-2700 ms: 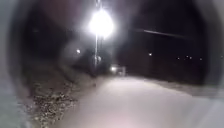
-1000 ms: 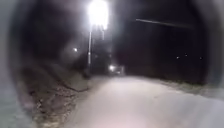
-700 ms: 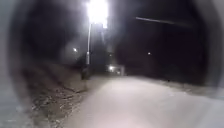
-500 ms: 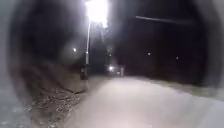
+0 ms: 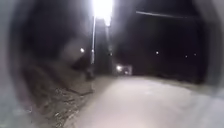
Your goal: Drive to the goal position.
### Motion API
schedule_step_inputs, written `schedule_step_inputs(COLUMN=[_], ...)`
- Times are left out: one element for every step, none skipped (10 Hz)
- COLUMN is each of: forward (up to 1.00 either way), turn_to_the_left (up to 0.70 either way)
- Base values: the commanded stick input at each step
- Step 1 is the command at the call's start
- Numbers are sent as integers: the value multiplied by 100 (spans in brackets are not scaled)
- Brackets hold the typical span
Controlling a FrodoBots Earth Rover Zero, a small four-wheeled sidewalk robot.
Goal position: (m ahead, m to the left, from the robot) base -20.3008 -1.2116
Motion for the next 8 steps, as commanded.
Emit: schedule_step_inputs(forward=[70, 70, 70, 70, 70, 70, 70, 70], turn_to_the_left=[0, 0, 0, 0, 0, 0, 0, 0])
